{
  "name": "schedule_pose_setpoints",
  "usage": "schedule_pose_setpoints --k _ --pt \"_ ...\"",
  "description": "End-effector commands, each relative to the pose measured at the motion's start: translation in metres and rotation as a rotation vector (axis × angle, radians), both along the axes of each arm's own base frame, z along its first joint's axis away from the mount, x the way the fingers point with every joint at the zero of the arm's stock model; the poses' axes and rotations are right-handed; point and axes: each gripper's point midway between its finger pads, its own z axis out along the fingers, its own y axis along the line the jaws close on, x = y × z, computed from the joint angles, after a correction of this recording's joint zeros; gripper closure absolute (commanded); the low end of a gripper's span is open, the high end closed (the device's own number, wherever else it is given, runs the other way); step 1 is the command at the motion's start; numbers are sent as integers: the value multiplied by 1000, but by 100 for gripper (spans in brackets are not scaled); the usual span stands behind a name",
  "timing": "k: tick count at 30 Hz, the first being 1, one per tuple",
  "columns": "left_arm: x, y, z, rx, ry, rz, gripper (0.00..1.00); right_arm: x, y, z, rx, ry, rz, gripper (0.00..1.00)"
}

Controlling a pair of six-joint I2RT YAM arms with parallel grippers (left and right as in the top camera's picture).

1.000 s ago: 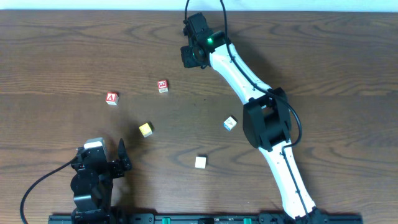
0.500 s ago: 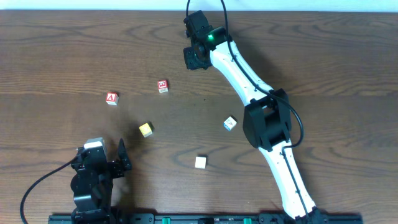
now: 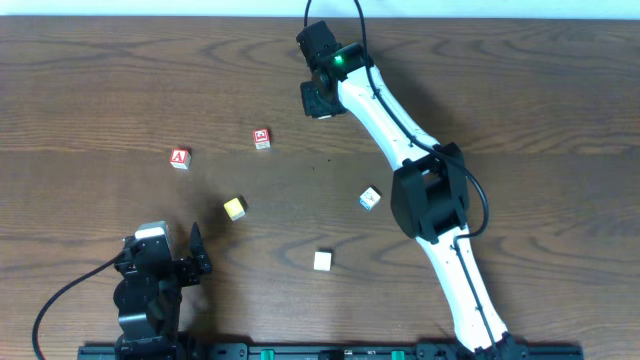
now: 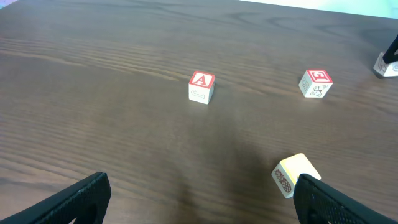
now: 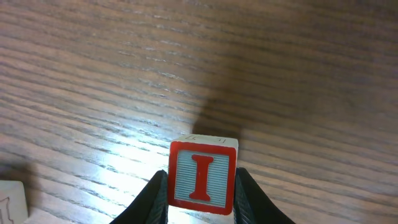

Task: Spell out Ai2
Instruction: 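Carry the I block toward center and set it down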

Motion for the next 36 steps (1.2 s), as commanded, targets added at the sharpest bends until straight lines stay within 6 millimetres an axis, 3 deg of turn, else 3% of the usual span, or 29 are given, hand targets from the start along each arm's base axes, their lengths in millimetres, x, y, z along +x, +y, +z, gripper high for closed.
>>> schedule_pose_setpoints --k 1,3,5,7,11,15,18,29,36 --pt "0 0 -7 16 17 -7 5 -1 9 54 29 -114 -6 99" --pt "0 0 -7 16 17 -7 5 -8 12 68 42 -178 1 99" --pt "0 0 -7 16 17 -7 5 -30 11 82 74 -235 12 99" --pt "0 0 -7 16 17 -7 5 -58 -1 77 89 -209 -32 99" --pt "0 0 -7 16 17 -7 5 -94 -24 58 86 -149 -91 99" --pt "0 0 -7 16 17 -7 5 -112 -29 42 116 -86 -149 99" --pt "0 0 -7 16 17 -7 5 -121 -32 28 125 -49 -192 99" --pt "0 0 -7 16 17 -7 5 -129 -12 12 140 -29 -189 99" --pt "0 0 -7 16 17 -7 5 -127 -11 -2 128 -23 -199 99"
